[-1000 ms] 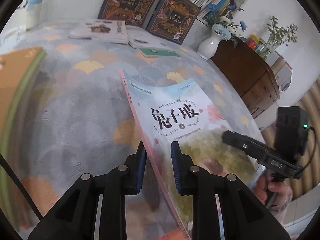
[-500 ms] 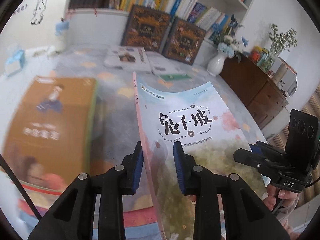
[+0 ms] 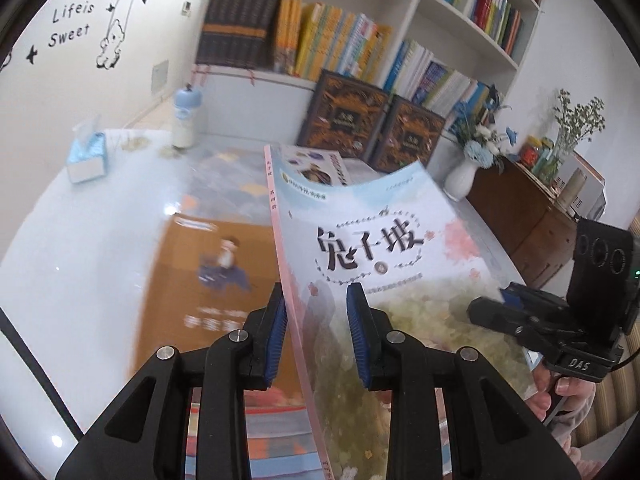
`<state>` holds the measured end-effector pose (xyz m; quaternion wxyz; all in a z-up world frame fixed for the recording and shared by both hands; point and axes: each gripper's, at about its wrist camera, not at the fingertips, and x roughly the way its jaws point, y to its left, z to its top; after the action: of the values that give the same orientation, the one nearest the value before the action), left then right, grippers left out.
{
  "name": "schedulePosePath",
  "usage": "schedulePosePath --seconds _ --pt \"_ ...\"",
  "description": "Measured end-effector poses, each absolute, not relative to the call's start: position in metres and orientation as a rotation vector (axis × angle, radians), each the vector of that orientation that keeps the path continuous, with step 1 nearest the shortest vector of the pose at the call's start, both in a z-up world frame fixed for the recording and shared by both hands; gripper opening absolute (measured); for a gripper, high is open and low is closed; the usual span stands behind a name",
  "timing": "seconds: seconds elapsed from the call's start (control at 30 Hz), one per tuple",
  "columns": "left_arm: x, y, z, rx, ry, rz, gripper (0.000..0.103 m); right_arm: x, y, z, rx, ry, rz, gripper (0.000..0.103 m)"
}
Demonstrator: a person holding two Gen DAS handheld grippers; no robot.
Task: Organize books
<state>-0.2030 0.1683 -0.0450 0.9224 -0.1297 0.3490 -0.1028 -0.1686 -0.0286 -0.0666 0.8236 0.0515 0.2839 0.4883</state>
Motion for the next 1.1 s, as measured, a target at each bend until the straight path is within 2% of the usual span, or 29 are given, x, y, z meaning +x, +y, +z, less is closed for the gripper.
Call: schedulePosePath --seconds 0.33,0.47,0.77,1.1 --pt "-0.197 0.245 -0.060 -0.277 0.720 -0.202 0.025 -0.162 0.067 -0.080 0.042 0.682 1.101 0.026" --pt "-0.179 0.260 -0.086 -0.279 0.770 -0.241 0.025 -0.159 0.106 -0.097 -0.001 0.725 1.107 0.026" --pt "-0.126 0.290 -0.150 -0.486 0.869 -0.312 0.025 -0.101 0.133 -0.139 0.028 0.874 1.030 0.026" --pt "-0.125 0.277 -0.143 -0.284 0.842 -0.157 0.028 -0.067 0.150 -0.163 0.040 0.973 1.008 0.028"
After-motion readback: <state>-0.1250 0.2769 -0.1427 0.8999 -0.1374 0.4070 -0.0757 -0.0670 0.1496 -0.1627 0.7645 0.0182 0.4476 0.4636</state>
